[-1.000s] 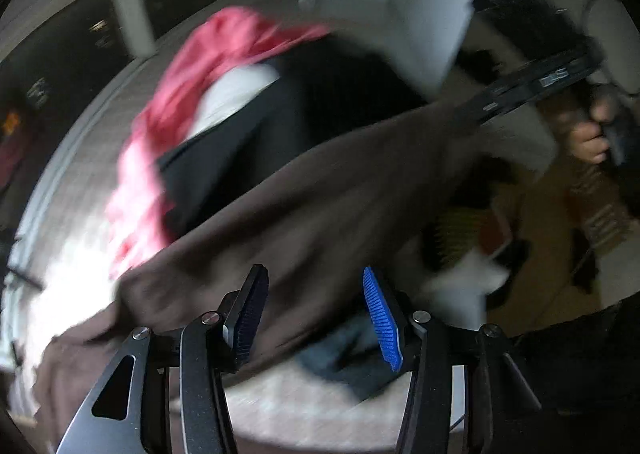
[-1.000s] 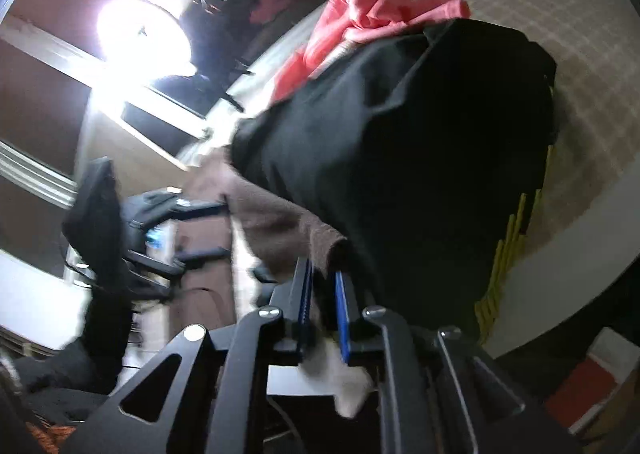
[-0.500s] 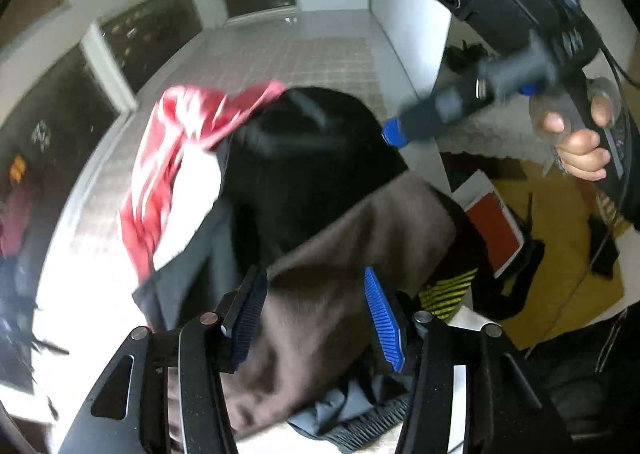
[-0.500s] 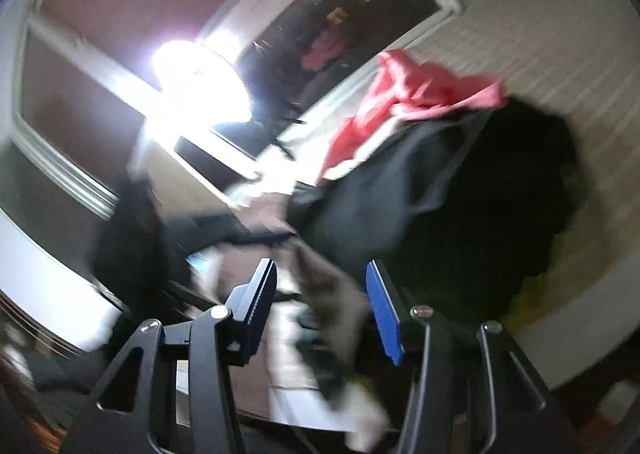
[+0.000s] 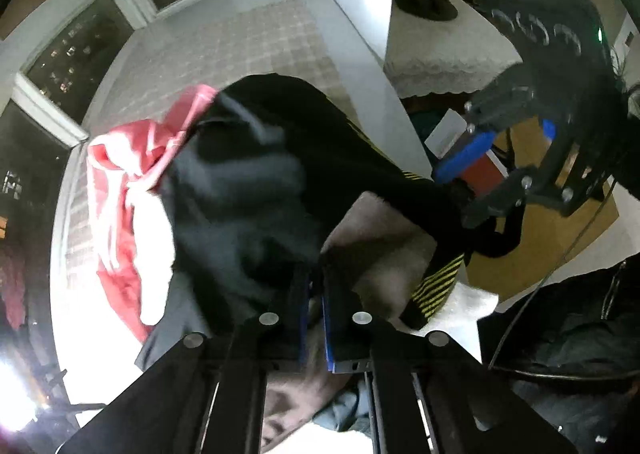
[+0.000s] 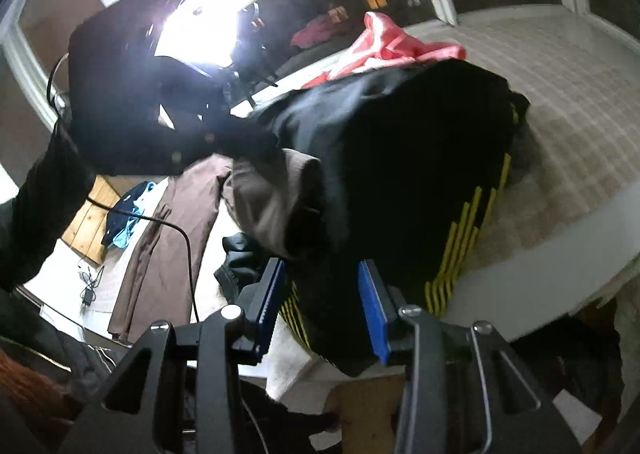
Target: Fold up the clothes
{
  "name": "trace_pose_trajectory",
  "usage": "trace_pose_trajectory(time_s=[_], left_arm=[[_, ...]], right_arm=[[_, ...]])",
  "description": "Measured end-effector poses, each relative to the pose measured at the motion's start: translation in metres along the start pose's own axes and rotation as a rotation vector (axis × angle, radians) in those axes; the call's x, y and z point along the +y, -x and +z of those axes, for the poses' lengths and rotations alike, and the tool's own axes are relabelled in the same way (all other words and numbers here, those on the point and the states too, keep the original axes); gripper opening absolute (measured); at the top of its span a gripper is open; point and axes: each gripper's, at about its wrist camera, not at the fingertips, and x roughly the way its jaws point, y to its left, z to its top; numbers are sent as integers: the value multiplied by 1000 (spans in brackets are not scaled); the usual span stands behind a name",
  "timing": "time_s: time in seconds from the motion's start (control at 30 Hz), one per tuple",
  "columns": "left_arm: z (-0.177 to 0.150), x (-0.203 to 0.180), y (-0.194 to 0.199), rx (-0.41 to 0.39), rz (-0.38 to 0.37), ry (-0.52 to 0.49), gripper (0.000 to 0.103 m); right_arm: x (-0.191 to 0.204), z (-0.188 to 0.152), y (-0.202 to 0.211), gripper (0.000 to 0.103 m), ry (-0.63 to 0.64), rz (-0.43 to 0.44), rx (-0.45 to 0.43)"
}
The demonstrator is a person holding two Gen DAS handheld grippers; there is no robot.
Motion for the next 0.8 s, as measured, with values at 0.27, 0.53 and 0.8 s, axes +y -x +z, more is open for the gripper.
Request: trace_pose_trajectory(time_s=[0.27,0.53,0.8], left_arm=[[14,-8,5,-2,-67,-50,53],[16,-17,-31,103,-30,-145,14],[3,-25,3,87,-33,-174,2]], right_arm=[[8,16,-12,38,79,18,-13],[4,10,-2,38,71,-20,-27],[4,8,0,41,91,21,-43]])
